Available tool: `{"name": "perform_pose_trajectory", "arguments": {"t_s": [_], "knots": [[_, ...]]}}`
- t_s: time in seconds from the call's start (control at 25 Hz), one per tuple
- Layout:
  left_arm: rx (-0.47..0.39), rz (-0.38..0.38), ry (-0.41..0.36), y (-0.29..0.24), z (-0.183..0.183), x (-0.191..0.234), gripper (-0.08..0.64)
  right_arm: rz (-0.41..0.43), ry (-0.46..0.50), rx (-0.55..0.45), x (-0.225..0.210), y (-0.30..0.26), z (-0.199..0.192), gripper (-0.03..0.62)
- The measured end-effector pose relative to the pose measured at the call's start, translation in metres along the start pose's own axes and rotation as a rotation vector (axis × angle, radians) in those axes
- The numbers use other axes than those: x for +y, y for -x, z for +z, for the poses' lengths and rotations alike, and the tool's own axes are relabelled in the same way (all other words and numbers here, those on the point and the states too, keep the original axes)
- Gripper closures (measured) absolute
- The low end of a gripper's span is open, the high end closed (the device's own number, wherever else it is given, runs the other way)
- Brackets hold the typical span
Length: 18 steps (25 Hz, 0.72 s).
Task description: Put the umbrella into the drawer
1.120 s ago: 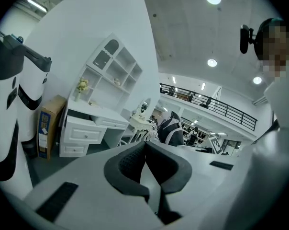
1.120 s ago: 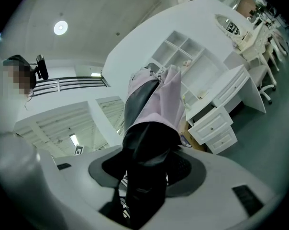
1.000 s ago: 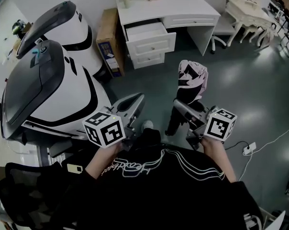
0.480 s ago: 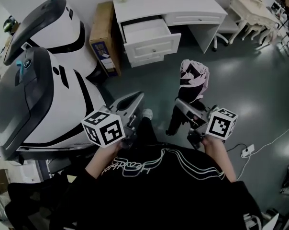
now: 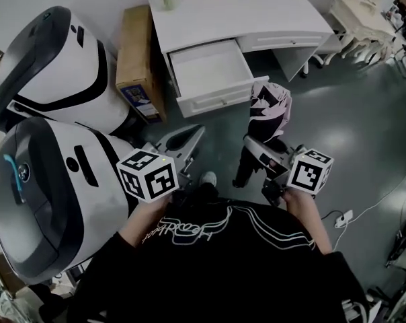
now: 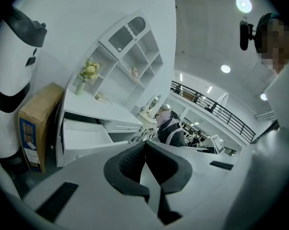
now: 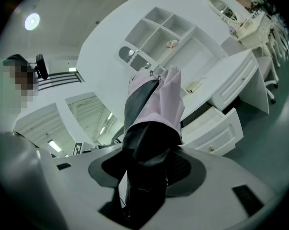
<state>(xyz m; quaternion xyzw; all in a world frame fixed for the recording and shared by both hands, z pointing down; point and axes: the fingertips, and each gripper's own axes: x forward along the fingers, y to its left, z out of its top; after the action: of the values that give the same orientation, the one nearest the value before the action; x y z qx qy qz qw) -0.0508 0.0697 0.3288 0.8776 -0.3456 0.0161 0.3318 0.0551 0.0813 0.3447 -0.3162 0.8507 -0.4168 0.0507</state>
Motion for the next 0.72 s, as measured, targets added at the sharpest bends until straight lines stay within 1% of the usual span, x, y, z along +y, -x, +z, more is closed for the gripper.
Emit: {"name": "perform_pose_trajectory", "arguments": {"t_s": [0.08,0.24,0.4,0.6,0.72], "knots": [[0.006,-0.004,0.006,-0.014,0.023,0.030,0.538,-0.026,0.024,0.012,-0.011,-0.030,0.022,0.367],[0.001,0.011,0.026,-0.035,0.055,0.075,0.538,-0.034,0.012,0.029,-0.030,-0.068,0.050,0.367],[0.011,0.006,0.046,-0.052,0.066,0.097,0.538,-0.058,0.001,0.046,-0.052,-0.090,0.064,0.367],[0.018,0.017,0.065,-0.079,0.076,0.120,0.538,-0.059,-0.009,0.060,-0.080,-0.111,0.081,0.367],[0.025,0.026,0.060,-0.102,0.087,0.127,0.538,-0.056,-0.012,0.065,-0.099,-0.118,0.099,0.367]]}}
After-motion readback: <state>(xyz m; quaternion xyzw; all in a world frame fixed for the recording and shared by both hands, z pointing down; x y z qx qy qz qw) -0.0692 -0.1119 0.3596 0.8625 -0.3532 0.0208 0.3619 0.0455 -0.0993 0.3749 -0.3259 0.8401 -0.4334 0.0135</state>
